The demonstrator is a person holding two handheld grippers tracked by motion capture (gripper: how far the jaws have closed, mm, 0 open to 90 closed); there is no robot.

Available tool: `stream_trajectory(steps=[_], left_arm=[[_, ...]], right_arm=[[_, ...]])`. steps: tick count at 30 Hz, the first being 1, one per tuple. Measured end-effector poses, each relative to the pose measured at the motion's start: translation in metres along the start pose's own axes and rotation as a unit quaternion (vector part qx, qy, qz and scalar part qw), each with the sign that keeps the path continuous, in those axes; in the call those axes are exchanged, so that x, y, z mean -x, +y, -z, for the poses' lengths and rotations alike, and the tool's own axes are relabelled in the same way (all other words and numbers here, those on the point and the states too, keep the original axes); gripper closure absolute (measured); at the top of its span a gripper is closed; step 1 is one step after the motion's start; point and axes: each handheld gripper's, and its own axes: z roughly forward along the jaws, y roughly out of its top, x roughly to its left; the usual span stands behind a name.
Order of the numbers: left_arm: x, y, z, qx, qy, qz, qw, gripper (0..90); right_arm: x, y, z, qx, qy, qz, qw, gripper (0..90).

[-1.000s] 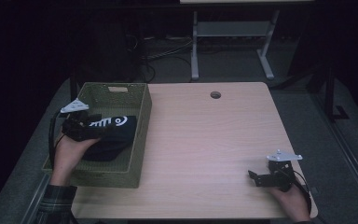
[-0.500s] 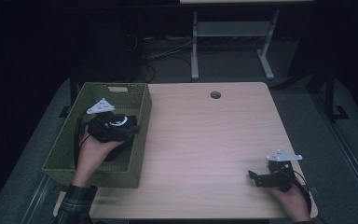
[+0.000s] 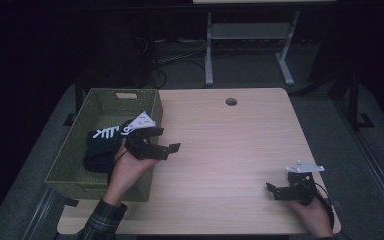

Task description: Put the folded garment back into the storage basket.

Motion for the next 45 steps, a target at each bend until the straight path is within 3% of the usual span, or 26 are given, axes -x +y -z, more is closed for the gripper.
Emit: stream_trajectory(steps=[9, 16, 26, 35, 36, 40, 44, 45], left_arm=[[0.026, -0.005, -0.026, -0.009, -0.009, -0.011, 0.9998, 14.7], [0.043, -0.019, -0.054, -0.028, -0.015, -0.022, 0.9993, 14.7], [0.052, -0.045, -0.082, -0.057, -0.014, -0.030, 0.9978, 14.7], [0.052, -0.070, -0.106, -0.099, -0.003, -0.038, 0.9944, 14.7], [0.051, -0.075, -0.110, -0.111, 0.000, -0.039, 0.9931, 14.7], [0.052, -0.080, -0.116, -0.124, 0.002, -0.046, 0.9912, 13.9], [0.052, -0.083, -0.119, -0.125, 0.003, -0.048, 0.9910, 12.9], [0.053, -0.083, -0.119, -0.125, 0.005, -0.057, 0.9905, 12.9]], right_arm=[[0.000, 0.000, 0.000, 0.000, 0.000, 0.000, 1.0000, 2.5], [0.000, 0.000, 0.000, 0.000, 0.000, 0.000, 1.0000, 2.5], [0.000, 0.000, 0.000, 0.000, -0.001, 0.001, 1.0000, 2.5], [0.000, 0.000, 0.000, 0.000, -0.001, 0.001, 1.0000, 2.5], [0.000, 0.000, 0.000, 0.000, -0.001, 0.000, 1.0000, 2.5], [0.000, 0.000, 0.000, 0.000, -0.001, 0.000, 1.0000, 2.5], [0.000, 0.000, 0.000, 0.000, -0.001, 0.000, 1.0000, 2.5], [0.000, 0.000, 0.000, 0.000, -0.001, 0.001, 1.0000, 2.5]])
